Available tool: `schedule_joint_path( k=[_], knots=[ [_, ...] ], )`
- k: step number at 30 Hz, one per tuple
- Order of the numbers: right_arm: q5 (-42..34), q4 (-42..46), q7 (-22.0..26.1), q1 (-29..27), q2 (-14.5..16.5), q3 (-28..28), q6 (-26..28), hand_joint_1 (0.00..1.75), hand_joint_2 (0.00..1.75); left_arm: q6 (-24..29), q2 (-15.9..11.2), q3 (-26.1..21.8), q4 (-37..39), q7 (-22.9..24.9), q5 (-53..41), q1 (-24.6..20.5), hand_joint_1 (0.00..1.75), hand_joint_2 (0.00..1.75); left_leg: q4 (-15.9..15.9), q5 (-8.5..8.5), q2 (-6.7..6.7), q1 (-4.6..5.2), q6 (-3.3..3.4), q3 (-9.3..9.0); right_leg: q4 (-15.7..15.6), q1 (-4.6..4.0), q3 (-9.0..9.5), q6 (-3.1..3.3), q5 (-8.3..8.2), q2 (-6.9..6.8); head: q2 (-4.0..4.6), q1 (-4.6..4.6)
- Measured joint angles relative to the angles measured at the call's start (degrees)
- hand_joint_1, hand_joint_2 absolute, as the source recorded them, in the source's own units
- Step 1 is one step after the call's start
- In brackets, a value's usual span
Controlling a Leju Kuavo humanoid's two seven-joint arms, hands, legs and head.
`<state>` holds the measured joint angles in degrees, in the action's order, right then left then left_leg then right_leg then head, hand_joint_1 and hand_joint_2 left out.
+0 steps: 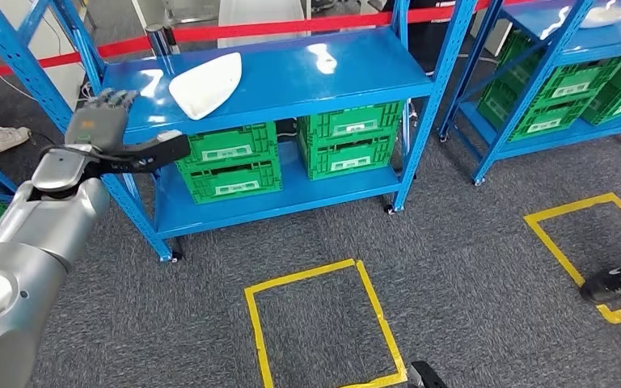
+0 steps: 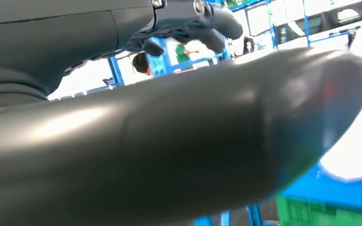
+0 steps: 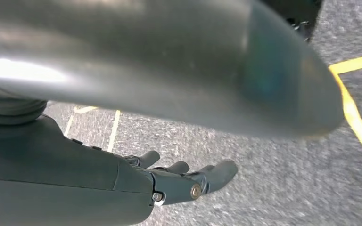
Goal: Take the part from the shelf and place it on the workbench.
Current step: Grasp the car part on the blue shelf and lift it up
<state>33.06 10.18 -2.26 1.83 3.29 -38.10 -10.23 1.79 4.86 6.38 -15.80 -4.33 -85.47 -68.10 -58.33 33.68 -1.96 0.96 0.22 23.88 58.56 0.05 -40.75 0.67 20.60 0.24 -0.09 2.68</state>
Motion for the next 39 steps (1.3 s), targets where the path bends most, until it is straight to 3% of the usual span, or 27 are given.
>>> schedule_joint_path(
  k=[1, 3, 4, 5, 7, 8, 9, 10, 12, 13, 14, 16, 18, 19, 21, 22, 23, 25, 26, 27, 29, 30, 33, 39],
  knots=[
    [0.00, 0.00, 0.10, 0.23, -0.01, 0.00, -0.01, 0.00, 0.00, 0.13, -0.04, 0.01, -0.30, 0.00, 0.01, -0.42, 0.00, 0.00, -2.98, -1.57, 0.20, -0.05, -0.39, 1.48, -0.20, 0.17, 0.82, 0.45, 0.76, -0.02, 0.00, -0.02],
    [0.02, 0.00, 0.15, 0.47, -0.05, -0.01, 0.01, 0.00, 0.00, 0.33, -0.13, 0.01, -0.46, 0.01, 0.01, -0.79, 0.00, 0.00, -11.33, -4.30, 0.84, -0.19, -1.12, 7.22, -0.93, 0.54, 3.33, 1.06, 2.48, -0.07, 0.00, -0.08],
    [0.03, 0.00, 0.13, 0.46, -0.08, -0.01, 0.02, 0.00, 0.00, 0.39, -0.19, 0.01, -0.37, 0.01, 0.01, -0.54, 0.00, 0.00, -14.65, -3.95, 1.13, -0.36, -1.45, 10.17, -1.34, 0.68, 4.84, 1.16, 3.51, -0.08, 0.00, -0.13],
    [0.03, 0.00, 0.05, 0.44, -0.09, -0.02, 0.04, 0.00, 0.00, 0.40, -0.27, 0.02, -0.25, 0.02, 0.01, -0.21, 0.00, 0.00, -16.60, -2.11, 1.29, -0.59, -1.74, 12.83, -1.72, 0.82, 6.47, 1.13, 4.59, -0.02, 0.00, -0.14],
    [0.04, 0.00, -0.06, 0.34, -0.10, -0.02, 0.05, 0.00, 0.00, 0.41, -0.40, 0.03, -0.05, 0.04, 0.01, 0.29, 0.00, 0.00, -16.56, 3.23, 1.46, -1.00, -2.20, 16.85, -2.21, 1.15, 9.87, 0.91, 6.94, 0.28, 0.00, -0.09],
    [0.05, -0.01, -0.10, 0.26, -0.09, -0.02, 0.06, 0.00, 0.00, 0.43, -0.49, 0.03, 0.04, 0.06, 0.01, 0.36, 0.00, 0.00, -14.86, 4.78, 1.53, -1.09, -2.28, 18.09, -2.32, 1.30, 11.55, 0.78, 8.15, 0.45, 0.00, -0.11],
    [0.06, -0.02, -0.12, 0.20, -0.08, -0.02, 0.09, 0.00, 0.00, 0.45, -0.59, 0.03, 0.14, 0.08, 0.02, 0.40, 0.00, 0.00, -12.22, 4.28, 1.60, -1.12, -2.25, 18.89, -2.37, 1.43, 13.20, 0.63, 9.38, 0.59, 0.00, -0.11],
    [0.10, -0.02, -0.13, 0.15, -0.05, -0.02, 0.11, 0.00, 0.00, 0.50, -0.74, 0.03, 0.24, 0.10, 0.04, 0.52, 0.00, 0.00, -8.58, 0.56, 1.67, -1.09, -2.01, 19.27, -2.43, 1.52, 14.73, 0.44, 10.65, 0.70, 0.00, -0.13],
    [0.19, -0.16, -0.19, 0.26, 0.12, -0.02, 0.13, 0.00, 0.00, 0.50, -1.04, 0.03, 0.60, -0.01, 0.13, 0.90, 0.00, 0.00, -0.82, -11.90, 1.52, -0.80, -1.23, 19.51, -2.11, 1.51, 17.22, -0.34, 13.20, 1.10, 0.00, -0.11],
    [0.26, -0.23, -0.24, 0.36, 0.19, -0.02, 0.12, 0.00, 0.00, 0.39, -1.18, 0.04, 0.62, -0.32, 0.28, 1.04, 0.00, 0.00, 1.16, -16.66, 1.36, -0.61, -0.88, 19.48, -2.08, 1.51, 18.08, -0.79, 14.48, 1.32, 0.00, -0.13],
    [0.32, -0.30, -0.28, 0.54, 0.23, -0.03, 0.09, 0.00, 0.00, 0.23, -1.32, 0.05, 0.57, -0.69, 0.48, 0.93, 0.00, 0.00, 1.77, -18.74, 1.19, -0.39, -0.61, 19.45, -2.17, 1.53, 18.88, -1.27, 15.51, 1.54, 0.00, -0.15],
    [0.49, -0.28, -0.30, 0.85, 0.12, -0.03, 0.03, 0.00, 0.00, -0.03, -1.47, 0.07, 0.06, -1.56, 1.11, 0.20, 0.00, 0.00, 0.99, -17.72, 1.08, -0.33, -0.01, 18.68, -3.08, 1.73, 20.52, -1.98, 16.97, 1.48, 0.00, -0.08],
    [0.61, -0.25, -0.28, 1.15, 0.01, -0.02, -0.01, 0.00, 0.00, -0.09, -1.31, 0.07, -0.29, -2.07, 1.64, -0.60, 0.00, 0.00, 1.76, -16.63, 1.14, -0.55, 0.91, 17.15, -0.46, 1.81, 20.00, -2.46, 18.68, 0.83, 0.00, 0.26],
    [0.62, -0.24, -0.27, 1.26, -0.03, -0.01, -0.02, 0.00, 0.00, -0.13, -1.15, 0.07, -0.39, -2.24, 1.79, -0.76, 0.00, 0.00, 2.12, -16.12, 1.12, -0.64, 1.22, 16.43, 3.11, 1.82, 17.96, -2.62, 20.00, 0.49, 0.00, 0.41],
    [0.67, -0.24, -0.32, 1.37, -0.08, -0.01, 0.00, 0.00, 0.00, -0.21, -0.92, 0.07, -0.31, -2.39, 1.92, -0.83, 0.00, 0.00, 2.20, -15.10, 1.01, -0.70, 1.44, 15.64, 11.38, 1.76, 11.68, -2.99, 22.11, 0.30, 0.00, 0.59],
    [0.69, -0.24, -0.37, 1.33, -0.13, -0.02, 0.02, 0.00, 0.00, -0.24, -0.82, 0.07, -0.27, -2.43, 1.94, -0.78, 0.00, 0.00, 2.01, -14.59, 0.89, -0.75, 1.34, 15.42, 13.75, 1.79, 8.92, -3.15, 21.72, 0.29, 0.00, 0.61],
    [0.72, -0.24, -0.41, 1.25, -0.17, -0.03, 0.03, 0.00, 0.00, -0.26, -0.76, 0.07, -0.24, -2.47, 1.97, -0.74, 0.00, 0.00, 1.70, -14.05, 0.79, -0.86, 1.13, 15.22, 13.87, 1.85, 7.09, -3.28, 19.88, 0.26, 0.00, 0.65],
    [0.80, -0.24, -0.44, 1.10, -0.23, -0.04, 0.04, 0.00, 0.00, -0.26, -0.70, 0.07, -0.17, -2.60, 2.17, -0.67, 0.00, 0.00, 0.88, -12.91, 0.70, -1.18, 0.50, 14.67, 8.37, 2.12, 6.40, -3.59, 13.40, 0.09, 0.00, 0.76],
    [0.85, -0.27, -0.44, 1.06, -0.21, -0.05, 0.03, 0.00, 0.00, -0.26, -0.66, 0.08, -0.10, -2.69, 2.31, -0.64, 0.00, 0.00, 0.37, -12.35, 0.65, -1.19, 0.08, 14.48, 5.12, 2.19, 6.80, -3.72, 10.76, 0.00, 0.00, 0.85],
    [0.89, -0.30, -0.40, 1.08, -0.18, -0.07, 0.02, 0.00, 0.00, -0.26, -0.60, 0.09, -0.03, -2.80, 2.45, -0.60, 0.00, 0.00, -0.06, -11.92, 0.58, -1.15, -0.30, 14.38, 2.78, 2.23, 7.23, -3.48, 9.19, -0.01, 0.00, 0.90],
    [0.98, -0.37, -0.32, 1.10, -0.09, -0.14, 0.00, 0.00, 0.00, -0.26, -0.48, 0.11, 0.06, -3.04, 2.70, -0.58, 0.00, 0.00, -0.53, -11.39, 0.45, -0.87, -0.47, 14.42, 1.47, 2.22, 7.67, -2.76, 8.76, 0.07, 0.00, 0.89],
    [1.02, -0.37, -0.28, 1.12, -0.08, -0.20, 0.01, 0.00, 0.00, -0.26, -0.44, 0.11, 0.04, -3.13, 2.83, -0.61, 0.00, 0.00, -0.50, -11.35, 0.44, -0.82, -0.08, 14.35, 1.40, 2.25, 7.82, -2.31, 8.74, 0.15, 0.00, 0.85],
    [1.06, -0.37, -0.25, 1.18, -0.05, -0.33, 0.00, 0.00, 0.00, -0.25, -0.35, 0.11, 0.02, -3.25, 3.03, -0.71, 0.00, 0.00, -0.12, -11.45, 0.61, -0.65, 1.15, 13.76, 1.34, 2.22, 8.15, -1.83, 8.73, 0.46, 0.00, 0.78],
    [1.49, -0.37, 0.05, 1.17, -0.04, -0.41, -0.02, 0.00, 0.00, -0.43, 0.13, 0.14, 0.02, -4.42, 5.09, -0.86, 0.00, 0.00, 0.32, -11.53, 0.87, -0.67, 0.86, 13.29, 1.34, 1.97, 8.31, -1.11, 9.01, 0.71, 0.00, 0.74]
  ],
)
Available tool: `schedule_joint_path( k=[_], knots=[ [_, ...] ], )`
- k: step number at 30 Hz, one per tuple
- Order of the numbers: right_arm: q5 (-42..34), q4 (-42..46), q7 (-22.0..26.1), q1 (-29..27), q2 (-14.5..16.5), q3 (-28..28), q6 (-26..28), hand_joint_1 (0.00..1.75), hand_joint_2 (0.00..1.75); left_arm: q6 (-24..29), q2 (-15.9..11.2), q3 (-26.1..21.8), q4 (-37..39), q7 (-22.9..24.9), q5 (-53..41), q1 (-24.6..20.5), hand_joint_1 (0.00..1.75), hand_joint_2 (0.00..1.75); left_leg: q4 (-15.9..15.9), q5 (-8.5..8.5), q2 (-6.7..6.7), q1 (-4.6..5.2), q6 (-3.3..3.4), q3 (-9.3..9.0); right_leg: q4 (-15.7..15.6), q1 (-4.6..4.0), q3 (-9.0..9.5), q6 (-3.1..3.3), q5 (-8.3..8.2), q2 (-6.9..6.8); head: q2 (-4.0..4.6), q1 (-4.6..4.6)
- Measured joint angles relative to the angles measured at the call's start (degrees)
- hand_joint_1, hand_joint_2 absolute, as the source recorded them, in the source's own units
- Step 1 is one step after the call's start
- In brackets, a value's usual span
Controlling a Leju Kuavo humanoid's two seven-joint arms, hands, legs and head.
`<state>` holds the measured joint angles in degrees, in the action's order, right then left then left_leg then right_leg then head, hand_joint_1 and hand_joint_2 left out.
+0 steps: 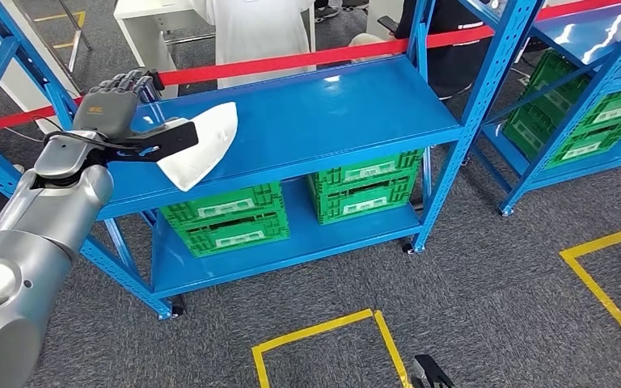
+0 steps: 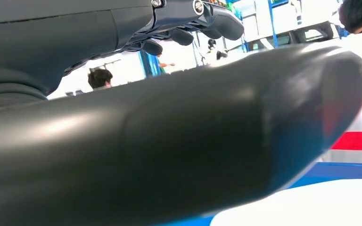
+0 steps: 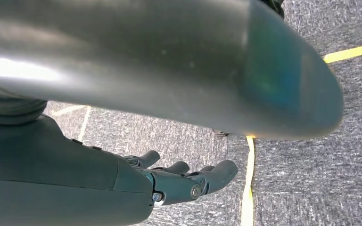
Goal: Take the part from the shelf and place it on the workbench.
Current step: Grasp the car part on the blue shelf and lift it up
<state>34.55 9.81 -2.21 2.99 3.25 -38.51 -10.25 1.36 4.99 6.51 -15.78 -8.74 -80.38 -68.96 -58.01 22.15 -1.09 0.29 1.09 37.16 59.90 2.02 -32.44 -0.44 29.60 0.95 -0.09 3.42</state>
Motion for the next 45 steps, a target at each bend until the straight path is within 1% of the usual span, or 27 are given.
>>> schedule_joint_path(
  k=[3, 4, 7, 11, 17, 18, 20, 23, 25, 26, 27, 28, 29, 30, 31, 32, 33, 34, 35, 36, 37, 38, 39, 41, 42, 43, 45],
  knots=[
    [0.29, 0.00, 0.00, 0.01, -0.01, -0.02, 0.00, 0.00, 0.00, -0.30, 0.53, 0.00, 0.00, -1.01, 2.10, 0.01, 0.00, 0.00, 0.21, 0.04, -0.01, -0.15, -1.52, -0.06, 0.00, -0.09, -0.01, 0.14, 0.10, -0.04, 0.00, 0.01],
    [0.30, 0.00, 0.00, 0.01, -0.02, -0.02, 0.00, 0.00, 0.00, -0.32, 0.63, 0.00, 0.00, -1.14, 2.40, 0.01, 0.00, 0.00, 0.25, 0.06, -0.01, -0.19, -1.89, -0.08, 0.00, -0.11, -0.02, 0.16, 0.11, -0.04, 0.00, 0.01],
    [0.32, 0.00, 0.01, 0.01, -0.02, -0.02, 0.00, 0.00, 0.00, -0.33, 0.68, 0.00, 0.00, -1.22, 2.55, 0.01, 0.00, 0.00, 0.27, 0.07, -0.01, -0.21, -2.09, -0.08, 0.00, -0.11, -0.02, 0.19, 0.13, -0.04, 0.00, 0.01],
    [0.38, 0.00, 0.05, 0.01, -0.02, -0.08, 0.00, 0.00, 0.00, -0.35, 1.32, 0.00, 0.00, -1.81, 3.42, 0.02, 0.00, 0.00, 0.31, 0.18, -0.02, -0.28, -2.66, -0.07, -0.03, -0.14, 0.00, 0.21, 0.15, -0.05, 0.00, 0.02],
    [0.34, 0.00, 0.17, 0.02, -0.02, -0.84, -0.01, 0.00, 0.00, -0.40, 3.23, 0.01, 0.00, -2.47, 3.92, 0.04, 0.00, 0.00, 0.19, 0.35, -0.05, -0.20, -2.53, 0.02, -0.65, -0.24, 0.35, 0.02, 0.06, -0.09, 0.00, 0.02],
    [0.31, 0.00, 0.17, 0.03, -0.02, -0.94, -0.01, 0.00, 0.00, -0.41, 3.54, 0.02, 0.00, -2.61, 3.94, 0.04, 0.00, 0.00, 0.07, 0.43, -0.06, -0.18, -2.41, 0.05, -0.81, -0.14, 0.43, -0.09, 0.01, -0.11, 0.00, 0.01],
    [0.26, 0.00, 0.09, 0.04, 0.00, -1.02, -0.01, 0.00, 0.00, -0.54, 4.22, 0.09, -0.01, -2.81, 4.02, 0.06, 0.00, 0.00, -0.18, 0.75, -0.08, -0.11, -1.91, 0.10, -1.10, 0.05, 0.67, -0.46, 0.02, -0.18, 0.00, 0.01],
    [0.26, -0.01, -0.02, 0.05, 0.02, -1.17, -0.02, 0.00, 0.00, -0.68, 5.04, 0.30, -0.17, -3.08, 4.20, 0.07, 0.00, 0.00, 0.33, 1.38, -0.02, 0.02, -0.77, -0.15, -1.30, 0.15, 1.34, -1.27, -0.57, -0.19, 0.00, 0.02],
    [0.31, -0.01, -0.10, 0.03, -0.02, -1.31, -0.02, 0.00, 0.00, -0.68, 5.57, 0.47, -0.37, -3.21, 4.35, 0.03, 0.00, 0.00, 1.51, 1.38, 0.11, -0.19, -0.09, -1.43, -0.78, 0.12, 1.61, -1.66, -0.86, -0.26, 0.00, 0.07],
    [0.34, 0.00, -0.13, 0.05, -0.04, -1.35, -0.01, 0.00, 0.00, -0.68, 5.71, 0.59, -0.41, -3.25, 4.43, -0.06, 0.00, 0.00, 1.88, 1.35, 0.24, -0.35, 0.16, -2.18, 0.18, 0.07, 1.27, -1.77, -0.23, -0.36, 0.00, 0.13],
    [0.38, 0.00, -0.13, 0.09, -0.08, -1.38, -0.01, 0.00, 0.00, -0.68, 5.84, 0.70, -0.45, -3.27, 4.55, -0.14, 0.00, 0.00, 2.13, 1.23, 0.35, -0.47, 0.30, -2.82, 2.18, 0.05, 0.34, -1.84, 1.05, -0.46, 0.00, 0.19],
    [0.42, 0.00, -0.11, 0.11, -0.10, -1.39, -0.01, 0.00, 0.00, -0.68, 5.90, 0.82, -0.45, -3.31, 4.64, -0.16, 0.00, 0.00, 2.17, 1.25, 0.43, -0.49, 0.37, -3.05, 5.40, -0.01, -1.33, -1.98, 2.66, -0.55, 0.00, 0.28],
    [0.49, 0.00, -0.09, 0.10, -0.10, -1.39, -0.01, 0.00, 0.00, -0.68, 5.93, 0.94, -0.43, -3.33, 4.70, -0.05, 0.00, 0.00, 2.13, 1.33, 0.44, -0.51, 0.41, -3.13, 9.10, -0.03, -3.56, -2.21, 4.23, -0.57, 0.00, 0.32],
    [0.56, 0.00, -0.08, 0.05, -0.11, -1.40, -0.02, 0.00, 0.00, -0.68, 5.98, 1.03, -0.42, -3.36, 4.74, 0.20, 0.00, 0.00, 2.06, 1.46, 0.39, -0.53, 0.35, -3.16, 12.14, 0.02, -5.69, -2.45, 5.17, -0.58, 0.00, 0.37],
    [0.62, 0.00, -0.06, 0.00, -0.13, -1.41, -0.01, 0.00, 0.00, -0.68, 6.02, 1.11, -0.40, -3.38, 4.75, 0.49, 0.00, 0.00, 1.92, 1.65, 0.33, -0.60, 0.21, -3.20, 13.60, 0.08, -7.14, -2.63, 5.12, -0.60, 0.00, 0.36],
    [0.67, 0.00, -0.03, -0.02, -0.17, -1.42, -0.01, 0.00, 0.00, -0.68, 6.03, 1.17, -0.39, -3.38, 4.76, 0.71, 0.00, 0.00, 1.67, 1.92, 0.27, -0.75, -0.03, -3.24, 12.66, 0.20, -7.41, -2.79, 3.78, -0.63, 0.00, 0.36],
    [0.68, 0.00, 0.01, -0.03, -0.23, -1.42, -0.01, 0.00, 0.00, -0.68, 6.03, 1.20, -0.40, -3.39, 4.76, 0.83, 0.00, 0.00, 1.26, 2.28, 0.23, -0.96, -0.36, -3.29, 9.69, 0.37, -6.65, -2.95, 1.47, -0.68, 0.00, 0.36],
    [0.69, -0.01, 0.05, -0.03, -0.28, -1.42, -0.01, 0.00, 0.00, -0.68, 6.03, 1.21, -0.40, -3.41, 4.76, 0.88, 0.00, 0.00, 0.70, 2.75, 0.23, -1.16, -0.80, -3.28, 5.92, 0.52, -5.31, -3.08, -0.77, -0.68, 0.00, 0.36],
    [0.70, -0.02, 0.07, -0.01, -0.27, -1.42, -0.02, 0.00, 0.00, -0.68, 6.03, 1.21, -0.40, -3.43, 4.77, 0.87, 0.00, 0.00, 0.07, 3.20, 0.21, -1.29, -1.28, -3.16, 2.71, 0.50, -4.26, -2.99, -1.94, -0.65, 0.00, 0.41],
    [0.71, -0.03, 0.09, 0.01, -0.25, -1.42, -0.03, 0.00, 0.00, -0.68, 6.02, 1.22, -0.41, -3.45, 4.77, 0.87, 0.00, 0.00, -0.40, 3.60, 0.18, -1.31, -1.78, -2.94, 0.75, 0.42, -3.56, -2.58, -2.52, -0.64, 0.00, 0.43],
    [0.72, -0.04, 0.09, -0.01, -0.22, -1.43, -0.03, 0.00, 0.00, -0.68, 6.02, 1.23, -0.40, -3.46, 4.78, 0.92, 0.00, 0.00, -0.74, 3.86, 0.16, -1.22, -2.27, -2.78, 0.11, 0.30, -3.41, -1.97, -2.42, -0.62, 0.00, 0.43],
    [0.74, -0.04, 0.08, -0.04, -0.19, -1.43, -0.03, 0.00, 0.00, -0.68, 6.01, 1.23, -0.40, -3.47, 4.78, 0.96, 0.00, 0.00, -0.88, 3.93, 0.09, -1.14, -2.69, -2.71, 0.24, 0.15, -3.57, -1.20, -2.18, -0.66, 0.00, 0.45],
    [0.76, -0.04, 0.09, -0.08, -0.21, -1.44, -0.03, 0.00, 0.00, -0.68, 6.00, 1.24, -0.42, -3.48, 4.78, 1.00, 0.00, 0.00, -0.87, 4.00, 0.06, -1.13, -3.06, -2.72, 0.39, 0.16, -3.43, -0.56, -2.54, -0.69, 0.00, 0.40],
    [0.77, -0.04, 0.10, -0.12, -0.21, -1.44, -0.03, 0.00, 0.00, -0.68, 5.93, 1.25, -0.44, -3.48, 4.78, 0.97, 0.00, 0.00, -2.11, 4.57, 0.25, -1.21, -3.59, -2.33, 0.34, 0.22, -2.92, 0.23, -2.63, -0.66, 0.00, 0.29],
    [0.77, -0.04, 0.11, -0.09, -0.21, -1.44, -0.03, 0.00, 0.00, -0.68, 5.90, 1.25, -0.45, -3.48, 4.78, 0.90, 0.00, 0.00, -4.15, 5.46, 0.42, -1.24, -3.73, -1.29, 0.28, 0.25, -2.60, 0.52, -2.56, -0.62, 0.00, 0.20],
    [0.77, -0.04, 0.11, -0.07, -0.21, -1.44, -0.03, 0.00, 0.00, -0.68, 5.86, 1.25, -0.45, -3.49, 4.78, 0.86, 0.00, 0.00, -7.27, 6.70, 0.58, -1.23, -3.82, 0.42, 0.23, 0.21, -2.37, 0.78, -2.39, -0.63, 0.00, 0.15],
    [0.78, -0.04, 0.11, -0.04, -0.21, -1.44, -0.02, 0.00, 0.00, -0.72, 5.77, 1.26, -0.36, -3.42, 4.81, 1.03, 0.00, 0.00, -14.41, 9.15, 0.70, -1.20, -3.82, 4.87, 0.23, -0.01, -2.04, 1.19, -2.01, -0.65, 0.00, 0.11]
  ],
)
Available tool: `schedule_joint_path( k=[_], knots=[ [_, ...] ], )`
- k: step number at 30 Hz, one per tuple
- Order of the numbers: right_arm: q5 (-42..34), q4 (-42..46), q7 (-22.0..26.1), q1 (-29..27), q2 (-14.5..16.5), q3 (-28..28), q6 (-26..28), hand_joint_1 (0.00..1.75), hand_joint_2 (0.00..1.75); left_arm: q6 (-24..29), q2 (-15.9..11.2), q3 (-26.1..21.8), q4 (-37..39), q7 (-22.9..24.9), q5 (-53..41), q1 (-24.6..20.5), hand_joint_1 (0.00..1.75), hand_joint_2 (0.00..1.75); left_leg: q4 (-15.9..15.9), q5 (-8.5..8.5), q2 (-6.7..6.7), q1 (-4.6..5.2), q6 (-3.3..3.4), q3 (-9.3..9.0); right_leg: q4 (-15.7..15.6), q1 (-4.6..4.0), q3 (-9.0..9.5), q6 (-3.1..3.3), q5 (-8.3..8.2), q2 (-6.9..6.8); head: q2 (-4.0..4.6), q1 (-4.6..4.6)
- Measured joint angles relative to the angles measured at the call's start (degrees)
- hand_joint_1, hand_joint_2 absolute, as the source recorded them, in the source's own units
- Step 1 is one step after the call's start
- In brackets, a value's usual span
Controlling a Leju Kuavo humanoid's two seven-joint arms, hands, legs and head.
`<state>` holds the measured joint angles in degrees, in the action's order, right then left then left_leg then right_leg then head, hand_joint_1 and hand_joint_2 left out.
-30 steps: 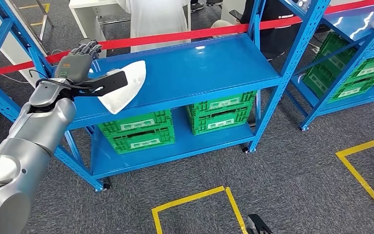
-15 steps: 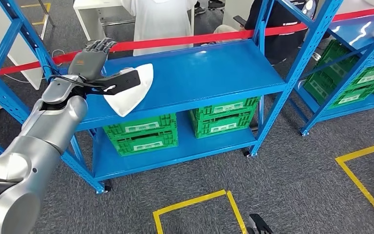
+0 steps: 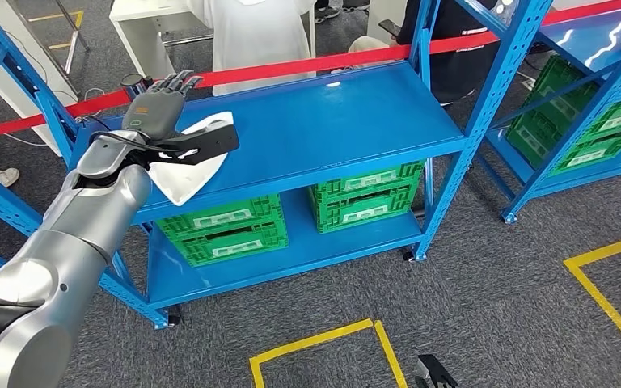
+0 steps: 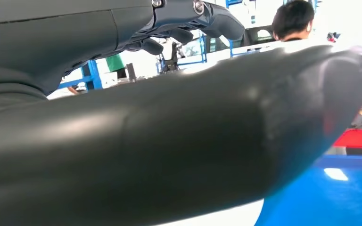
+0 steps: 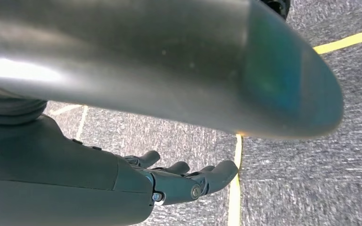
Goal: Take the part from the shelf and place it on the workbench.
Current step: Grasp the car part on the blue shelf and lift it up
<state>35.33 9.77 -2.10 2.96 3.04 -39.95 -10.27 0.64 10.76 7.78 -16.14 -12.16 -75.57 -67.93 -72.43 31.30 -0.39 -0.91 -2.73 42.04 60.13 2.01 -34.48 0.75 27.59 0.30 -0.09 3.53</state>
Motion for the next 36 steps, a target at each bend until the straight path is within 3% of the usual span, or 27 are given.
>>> schedule_joint_path(
  k=[1, 2, 3, 5, 6, 9, 11, 13, 15, 16, 17, 18, 20, 22, 27, 30, 32, 33, 34, 36],
  knots=[
    [0.02, 0.00, -0.01, -0.01, 0.00, 0.00, 0.00, 0.00, 0.00, -0.04, -0.07, 0.01, 0.05, 0.09, 0.10, 0.17, 0.00, 0.00, -1.91, 0.20, 0.02, 0.02, 0.14, 1.58, 0.00, -0.15, 0.21, 0.12, 0.21, 0.02, 0.00, 0.00],
    [0.05, 0.00, -0.02, -0.03, 0.00, 0.00, 0.00, 0.00, 0.00, -0.08, -0.17, 0.01, 0.09, 0.21, 0.22, 0.30, 0.00, 0.00, -1.77, -0.69, 0.02, 0.09, 0.42, 2.17, 0.00, -0.30, 0.50, 0.19, 0.45, 0.07, 0.00, -0.02],
    [0.10, 0.00, -0.03, -0.04, 0.00, 0.00, 0.00, 0.00, 0.00, -0.11, -0.29, 0.01, 0.10, 0.29, 0.36, 0.36, 0.00, 0.00, 0.53, -2.67, 0.01, 0.24, 0.87, 1.62, -0.01, -0.46, 0.88, 0.21, 0.73, 0.14, 0.00, -0.02],
    [0.15, 0.00, -0.05, -0.03, 0.09, -0.01, 0.01, 0.00, 0.00, -0.12, -0.52, 0.01, 0.06, 0.38, 0.57, 0.27, 0.00, 0.00, 8.13, -7.19, 0.03, 0.80, 2.13, -1.31, -0.08, -0.72, 1.72, 0.09, 1.33, 0.20, 0.00, 0.01],
    [0.16, 0.00, -0.07, 0.01, 0.14, -0.02, 0.01, 0.00, 0.00, -0.11, -0.60, 0.01, 0.05, 0.41, 0.65, 0.17, 0.00, 0.00, 11.12, -8.03, 0.03, 1.11, 2.59, -2.54, -0.14, -0.74, 1.94, -0.10, 1.58, 0.19, 0.00, -0.01],
    [0.19, -0.01, -0.08, 0.11, 0.19, -0.04, 0.01, 0.00, 0.00, -0.12, -0.65, 0.04, 0.04, 0.46, 0.89, 0.01, 0.00, 0.00, 13.58, -8.03, 0.04, 1.59, 2.97, -3.87, -0.52, -0.56, 2.20, -1.14, 2.06, 0.03, 0.00, -0.06],
    [0.20, -0.01, -0.07, 0.10, 0.19, -0.04, 0.00, 0.00, 0.00, -0.12, -0.68, 0.06, -0.10, 0.48, 0.96, -0.01, 0.00, 0.00, 14.37, -8.49, 0.08, 1.28, 3.22, -4.79, -0.31, -0.52, 2.40, -1.75, 2.65, -0.04, 0.00, -0.04],
    [0.23, 0.00, -0.06, 0.13, 0.17, -0.04, -0.01, 0.00, 0.00, -0.12, -0.65, 0.12, -0.22, 0.48, 0.98, -0.18, 0.00, 0.00, 15.18, -8.50, 0.17, 0.94, 3.63, -5.67, 3.51, -0.51, 0.50, -2.07, 4.59, -0.09, 0.00, 0.05],
    [0.25, 0.00, -0.05, 0.18, 0.09, -0.04, 0.01, 0.00, 0.00, -0.12, -0.58, 0.26, -0.17, 0.45, 0.99, -0.14, 0.00, 0.00, 15.16, -8.18, 0.14, 1.04, 4.03, -5.85, 10.59, -0.53, -3.79, -2.33, 7.09, -0.10, 0.00, 0.13],
    [0.25, 0.00, -0.07, 0.16, 0.03, -0.04, 0.02, 0.00, 0.00, -0.12, -0.55, 0.33, -0.11, 0.46, 0.99, 0.02, 0.00, 0.00, 15.02, -7.97, 0.10, 1.09, 4.13, -5.87, 13.29, -0.54, -5.78, -2.45, 7.51, -0.09, 0.00, 0.14],
    [0.26, 0.00, -0.08, 0.12, -0.02, -0.04, 0.03, 0.00, 0.00, -0.12, -0.56, 0.39, -0.05, 0.46, 0.99, 0.18, 0.00, 0.00, 14.81, -7.72, 0.04, 1.12, 4.16, -5.87, 14.13, -0.54, -6.91, -2.53, 6.85, -0.09, 0.00, 0.14],
    [0.26, 0.00, -0.09, 0.09, -0.05, -0.04, 0.02, 0.00, 0.00, -0.13, -0.56, 0.41, 0.00, 0.46, 0.99, 0.28, 0.00, 0.00, 14.51, -7.44, -0.03, 1.12, 4.09, -5.89, 12.87, -0.52, -6.95, -2.58, 5.17, -0.10, 0.00, 0.14],
    [0.29, 0.00, -0.08, 0.13, -0.08, -0.04, 0.02, 0.00, 0.00, -0.14, -0.56, 0.43, 0.02, 0.50, 0.99, 0.30, 0.00, 0.00, 13.70, -6.73, -0.13, 1.06, 3.75, -5.91, 6.03, -0.48, -4.46, -2.48, 0.85, -0.18, 0.00, 0.14],
    [0.34, 0.00, -0.08, 0.23, -0.10, -0.04, 0.00, 0.00, 0.00, -0.14, -0.57, 0.47, 0.02, 0.63, 1.02, 0.22, 0.00, 0.00, 12.96, -6.11, -0.20, 1.25, 3.18, -5.78, 1.07, -0.64, -2.25, -2.02, -0.97, -0.18, 0.00, 0.12],
    [0.50, 0.00, -0.16, 0.21, -0.08, -0.08, -0.02, 0.00, 0.00, -0.16, -0.57, 0.87, -0.04, 0.75, 1.15, 0.07, 0.00, 0.00, 11.65, -4.91, -0.20, 1.33, 1.61, -5.26, 0.04, -0.52, -1.44, -0.37, -0.98, -0.05, 0.00, -0.07],
    [0.51, 0.00, -0.25, 0.23, -0.09, -0.24, -0.02, 0.00, 0.00, -0.24, -0.61, 1.17, 0.02, 0.75, 1.15, 0.05, 0.00, 0.00, 2.04, -0.35, -0.04, 0.94, 0.78, -0.79, -0.14, -0.33, -1.01, 0.24, -0.82, -0.14, 0.00, -0.38],
    [0.52, 0.00, -0.20, 0.22, -0.09, -0.37, -0.01, 0.00, 0.00, -0.39, -0.62, 1.43, 0.12, 0.77, 1.14, 0.35, 0.00, 0.00, -2.81, 0.80, 0.02, 0.63, 0.54, 1.87, -0.13, -0.29, -0.86, 0.28, -0.63, -0.13, 0.00, -0.38],
    [0.52, 0.00, -0.13, 0.20, -0.08, -0.41, -0.01, 0.00, 0.00, -0.45, -0.63, 1.52, 0.14, 0.79, 1.14, 0.47, 0.00, 0.00, -2.16, -0.18, 0.04, 0.52, 0.53, 1.72, -0.12, -0.24, -0.74, 0.18, -0.51, -0.08, 0.00, -0.39],
    [0.53, 0.00, -0.04, 0.17, -0.08, -0.44, -0.02, 0.00, 0.00, -0.46, -0.64, 1.59, 0.12, 0.81, 1.14, 0.51, 0.00, 0.00, 0.61, -1.99, 0.05, 0.46, 0.59, 0.46, -0.11, -0.17, -0.54, 0.02, -0.36, -0.03, 0.00, -0.39],
    [0.51, 0.00, 0.09, 0.17, -0.07, -0.54, -0.05, 0.00, 0.00, -0.31, -0.64, 1.80, 0.05, 0.83, 1.21, 0.38, 0.00, 0.00, 8.49, -5.38, 0.07, 0.52, 0.82, -3.50, -0.11, -0.11, -0.12, -0.52, 0.03, 0.04, 0.00, -0.41]
  ],
)
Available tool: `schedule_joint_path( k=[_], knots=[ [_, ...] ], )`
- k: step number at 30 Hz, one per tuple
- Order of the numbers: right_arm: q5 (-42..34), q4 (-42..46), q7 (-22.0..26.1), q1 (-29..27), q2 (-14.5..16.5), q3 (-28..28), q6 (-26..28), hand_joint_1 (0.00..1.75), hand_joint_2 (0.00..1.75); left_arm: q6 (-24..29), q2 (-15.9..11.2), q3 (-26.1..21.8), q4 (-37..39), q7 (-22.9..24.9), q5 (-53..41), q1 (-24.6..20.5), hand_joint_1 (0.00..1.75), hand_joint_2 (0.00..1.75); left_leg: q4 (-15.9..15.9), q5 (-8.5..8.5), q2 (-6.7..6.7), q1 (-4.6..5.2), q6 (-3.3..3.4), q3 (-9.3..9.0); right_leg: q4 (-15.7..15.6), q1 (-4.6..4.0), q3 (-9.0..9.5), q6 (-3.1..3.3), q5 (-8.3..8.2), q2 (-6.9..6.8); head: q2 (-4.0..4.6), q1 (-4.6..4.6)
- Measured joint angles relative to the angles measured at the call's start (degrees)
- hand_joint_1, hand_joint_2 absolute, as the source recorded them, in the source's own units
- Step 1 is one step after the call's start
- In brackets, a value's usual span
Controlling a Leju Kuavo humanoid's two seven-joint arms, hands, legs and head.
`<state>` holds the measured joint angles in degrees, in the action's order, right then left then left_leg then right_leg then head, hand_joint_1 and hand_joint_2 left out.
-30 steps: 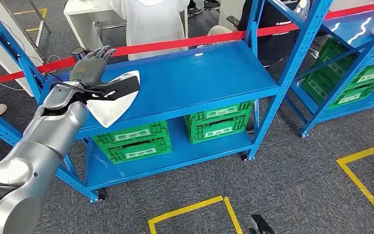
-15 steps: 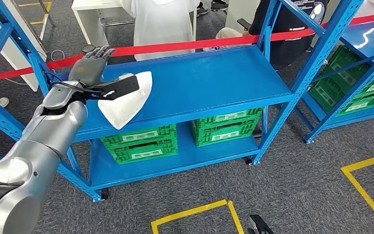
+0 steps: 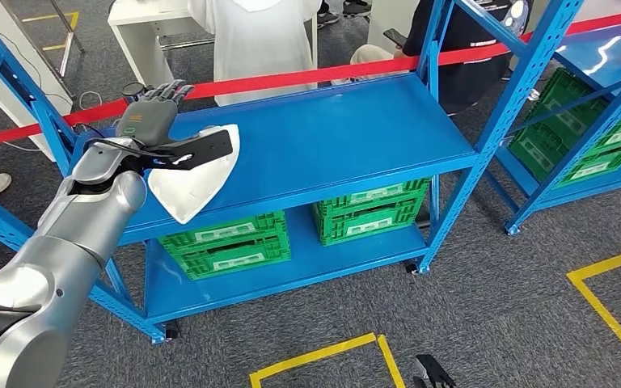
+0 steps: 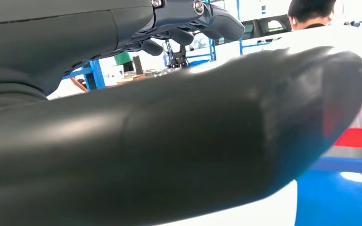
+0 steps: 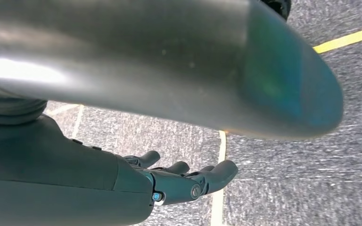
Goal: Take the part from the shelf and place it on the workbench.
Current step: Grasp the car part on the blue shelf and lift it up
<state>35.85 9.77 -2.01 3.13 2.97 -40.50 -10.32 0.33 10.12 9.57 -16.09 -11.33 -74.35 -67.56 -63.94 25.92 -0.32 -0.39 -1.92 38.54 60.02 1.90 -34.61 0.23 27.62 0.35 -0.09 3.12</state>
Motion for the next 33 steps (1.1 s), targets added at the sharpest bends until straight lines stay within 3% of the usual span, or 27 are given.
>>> schedule_joint_path(
  k=[2, 6, 8, 10, 11, 12, 14, 16, 18, 20, 22, 23, 25, 26, 27, 28, 30, 31, 33],
  knots=[
    [-0.07, 0.00, 0.03, 0.05, -0.01, -0.26, -0.02, 0.00, 0.00, 0.18, 0.14, 0.35, -0.02, 0.01, 0.20, -0.18, 0.00, 0.00, 4.21, -0.78, -0.06, 0.24, 0.48, -2.22, -0.10, -0.09, 0.20, -0.74, 0.26, 0.00, 0.00, 0.04],
    [-0.35, -0.01, 0.01, 0.06, 0.03, -0.51, -0.02, 0.00, 0.00, 0.23, 0.33, 0.73, -0.14, 0.08, 0.44, -0.31, 0.00, 0.00, 5.17, -0.48, -0.18, 0.38, 2.10, -3.00, 0.17, 0.08, 0.36, -2.17, 0.88, -0.13, 0.00, 0.22],
    [-0.37, -0.01, 0.01, 0.08, 0.04, -0.56, -0.03, 0.00, 0.00, 0.25, 0.49, 0.91, -0.24, 0.08, 0.50, -0.41, 0.00, 0.00, 5.62, -0.38, -0.16, 0.24, 2.81, -3.67, 5.07, 0.01, -2.07, -2.40, 3.12, -0.22, 0.00, 0.32],
    [-0.36, 0.00, -0.01, 0.05, 0.02, -0.68, -0.03, 0.00, 0.00, 0.26, 0.55, 1.15, -0.16, 0.08, 0.70, -0.21, 0.00, 0.00, 5.65, 0.02, -0.16, 0.44, 3.27, -4.11, 12.61, -0.23, -6.42, -2.42, 5.63, -0.21, 0.00, 0.38],
    [-0.34, 0.00, -0.01, -0.02, 0.01, -0.74, -0.03, 0.00, 0.00, 0.26, 0.55, 1.27, -0.11, 0.08, 0.83, 0.00, 0.00, 0.00, 5.62, 0.27, -0.18, 0.56, 3.40, -4.36, 14.95, -0.34, -8.10, -2.37, 5.79, -0.21, 0.00, 0.37],
    [-0.30, 0.00, -0.01, -0.09, 0.01, -0.79, -0.03, 0.00, 0.00, 0.26, 0.55, 1.37, -0.08, 0.08, 0.93, 0.18, 0.00, 0.00, 5.57, 0.55, -0.21, 0.67, 3.45, -4.67, 15.06, -0.44, -8.76, -2.23, 4.76, -0.21, 0.00, 0.37],
    [-0.20, 0.00, 0.00, -0.14, 0.01, -0.82, -0.04, 0.00, 0.00, 0.26, 0.57, 1.52, -0.08, 0.08, 1.02, 0.30, 0.00, 0.00, 5.38, 1.30, -0.28, 0.80, 3.32, -5.45, 9.03, -0.63, -6.86, -1.75, 0.07, -0.23, 0.00, 0.36],
    [-0.15, -0.01, 0.01, -0.07, 0.00, -0.83, -0.04, 0.00, 0.00, 0.26, 0.60, 1.60, -0.08, 0.09, 1.11, 0.19, 0.00, 0.00, 5.08, 2.12, -0.36, 1.02, 2.86, -5.93, 2.11, -0.97, -3.78, -1.09, -2.84, -0.24, 0.00, 0.34],
    [-0.09, -0.01, 0.01, -0.03, 0.00, -0.85, -0.04, 0.00, 0.00, 0.26, 0.59, 1.73, -0.04, 0.16, 1.22, 0.16, 0.00, 0.00, 5.06, 2.53, -0.43, 1.16, 2.27, -6.00, -0.14, -1.29, -2.58, -0.53, -2.62, -0.18, 0.00, 0.28],
    [-0.01, 0.00, 0.01, -0.05, 0.04, -0.88, -0.08, 0.00, 0.00, 0.26, 0.58, 1.97, -0.13, 0.27, 1.36, 0.12, 0.00, 0.00, 5.20, 2.83, -0.45, 1.16, 1.70, -6.22, -0.59, -1.10, -2.16, -0.06, -2.40, -0.11, 0.00, 0.24],
    [0.00, 0.00, 0.02, -0.06, 0.10, -0.90, -0.19, 0.00, 0.00, 0.26, 0.55, 2.12, -0.29, 0.33, 1.47, -0.10, 0.00, 0.00, 3.06, 4.08, -0.37, 1.11, 1.00, -5.50, -1.01, -0.73, -1.34, 0.55, -2.13, -0.14, 0.00, -0.07],
    [0.00, 0.00, 0.02, -0.05, 0.13, -0.90, -0.25, 0.00, 0.00, 0.26, 0.53, 2.15, -0.33, 0.34, 1.50, -0.17, 0.00, 0.00, 0.23, 5.26, -0.31, 0.96, 0.65, -4.09, -1.16, -0.63, -0.93, 0.78, -1.94, -0.18, 0.00, -0.24],
    [0.00, 0.00, 0.01, -0.01, 0.12, -0.90, -0.34, 0.00, 0.00, 0.26, 0.49, 2.29, -0.18, 0.38, 1.53, -0.10, 0.00, 0.00, -7.48, 7.61, -0.19, 0.61, 0.08, 0.49, -1.19, -0.56, -0.36, 1.01, -1.46, -0.21, 0.00, -0.44],
    [0.00, 0.00, -0.01, -0.02, 0.13, -0.90, -0.38, 0.00, 0.00, 0.26, 0.47, 2.37, -0.09, 0.39, 1.54, 0.10, 0.00, 0.00, -10.21, 7.85, -0.14, 0.44, -0.10, 2.52, -1.18, -0.53, -0.08, 0.99, -1.19, -0.18, 0.00, -0.45],
    [0.00, 0.00, -0.01, -0.05, 0.13, -0.90, -0.42, 0.00, 0.00, 0.26, 0.45, 2.42, -0.01, 0.40, 1.54, 0.28, 0.00, 0.00, -10.95, 7.01, -0.09, 0.30, -0.18, 3.65, -1.16, -0.47, 0.24, 0.91, -0.90, -0.14, 0.00, -0.45],
    [0.00, 0.00, -0.02, -0.08, 0.13, -0.90, -0.44, 0.00, 0.00, 0.26, 0.44, 2.44, 0.03, 0.41, 1.55, 0.38, 0.00, 0.00, -9.46, 5.09, -0.06, 0.22, -0.19, 3.63, -1.14, -0.41, 0.64, 0.79, -0.58, -0.08, 0.00, -0.45],
    [0.00, -0.01, -0.02, -0.12, 0.13, -0.90, -0.45, 0.00, 0.00, 0.26, 0.35, 2.45, 0.04, 0.42, 1.59, 0.33, 0.00, 0.00, -1.99, 0.01, -0.02, 0.17, 0.05, 1.06, -1.13, -0.29, 1.56, 0.37, 0.15, 0.03, 0.00, -0.46],
    [0.00, -0.01, -0.02, -0.09, 0.13, -0.91, -0.45, 0.00, 0.00, 0.26, 0.31, 2.46, 0.04, 0.43, 1.62, 0.22, 0.00, 0.00, 1.62, -1.52, -0.01, 0.27, 0.26, -0.48, -1.07, -0.34, 1.87, 0.03, 0.51, 0.07, 0.00, -0.51],
    [0.01, -0.01, -0.02, 0.01, 0.13, -0.92, -0.45, 0.00, 0.00, 0.26, 0.28, 2.51, 0.06, 0.38, 1.67, 0.10, 0.00, 0.00, 4.92, -2.04, -0.06, 0.53, 0.90, -1.96, -1.15, -0.43, 2.03, -0.71, 0.91, 0.08, 0.00, -0.46]
  ],
)
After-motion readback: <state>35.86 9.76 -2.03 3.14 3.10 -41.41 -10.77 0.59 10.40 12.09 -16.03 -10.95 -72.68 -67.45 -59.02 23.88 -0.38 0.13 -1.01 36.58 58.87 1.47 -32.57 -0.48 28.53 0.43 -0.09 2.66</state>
